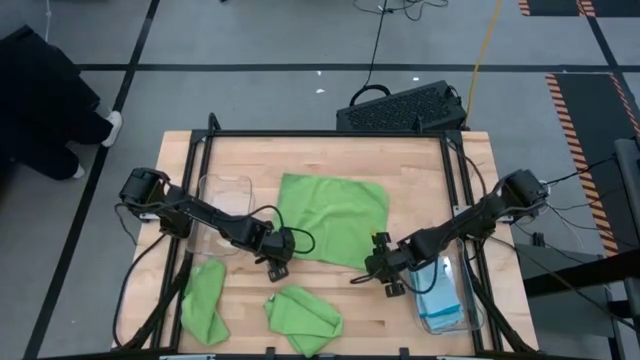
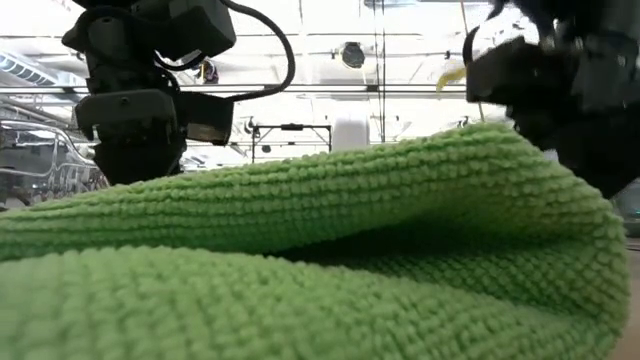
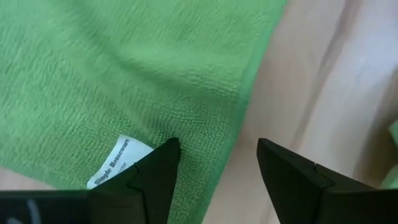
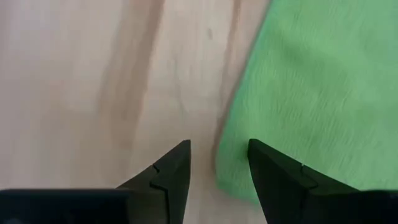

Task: Sort microfiber towel by color & place in baskets
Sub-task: Fold the top green microfiber towel

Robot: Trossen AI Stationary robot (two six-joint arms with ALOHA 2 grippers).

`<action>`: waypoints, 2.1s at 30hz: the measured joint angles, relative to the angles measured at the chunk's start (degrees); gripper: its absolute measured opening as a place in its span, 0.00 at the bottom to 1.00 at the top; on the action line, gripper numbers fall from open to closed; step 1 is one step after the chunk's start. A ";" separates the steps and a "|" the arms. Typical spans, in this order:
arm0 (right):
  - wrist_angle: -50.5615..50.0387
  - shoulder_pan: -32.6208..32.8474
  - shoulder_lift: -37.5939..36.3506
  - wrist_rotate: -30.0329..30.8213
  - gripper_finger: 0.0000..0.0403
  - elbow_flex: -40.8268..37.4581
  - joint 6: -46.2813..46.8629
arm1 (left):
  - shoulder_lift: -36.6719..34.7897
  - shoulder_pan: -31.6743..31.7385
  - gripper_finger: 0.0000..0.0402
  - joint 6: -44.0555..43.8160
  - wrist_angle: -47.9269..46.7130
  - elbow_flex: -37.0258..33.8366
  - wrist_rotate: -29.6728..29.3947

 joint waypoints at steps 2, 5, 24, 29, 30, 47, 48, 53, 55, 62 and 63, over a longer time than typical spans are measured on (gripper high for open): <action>1.84 -0.03 1.13 -0.65 0.38 -0.86 -0.04 | 0.07 0.00 0.56 0.66 1.40 -0.03 0.07; 3.12 -0.02 2.33 -1.02 0.38 -1.27 -0.18 | 0.07 -0.10 0.56 1.24 2.68 -0.01 0.05; -3.95 -0.76 -0.90 -1.37 0.01 -2.00 -2.31 | 0.07 -2.14 0.02 2.68 -0.95 0.14 -5.72; -4.64 -0.76 -3.07 -1.31 0.01 -1.99 -2.02 | 0.02 -2.12 0.01 2.15 -1.98 0.18 -5.27; -4.73 -0.76 -3.33 -1.34 0.01 -1.99 -1.74 | 0.02 -2.14 0.01 1.97 -2.08 0.20 -4.97; -13.76 -1.20 -12.12 -9.88 0.00 -1.54 1.98 | 0.16 -4.33 0.00 12.66 -19.34 12.91 11.18; -14.00 -1.18 -13.02 -9.90 0.00 -1.57 1.89 | 0.15 -4.13 0.00 13.16 -19.37 13.35 11.35; -14.86 -3.17 -15.42 -7.02 0.00 -1.59 0.16 | 0.15 -1.90 0.01 12.54 -20.14 13.67 8.34; -15.08 -4.42 -15.68 -5.78 0.00 -1.66 -0.21 | 0.15 -0.40 0.00 11.91 -20.37 13.67 6.84; -16.73 -8.41 -15.67 -5.26 0.00 -1.68 -0.21 | 0.15 3.94 0.00 13.22 -22.82 13.70 3.90; -16.77 -8.75 -15.67 -4.77 0.00 -1.66 -0.33 | 0.15 4.39 0.00 13.49 -23.26 13.70 3.78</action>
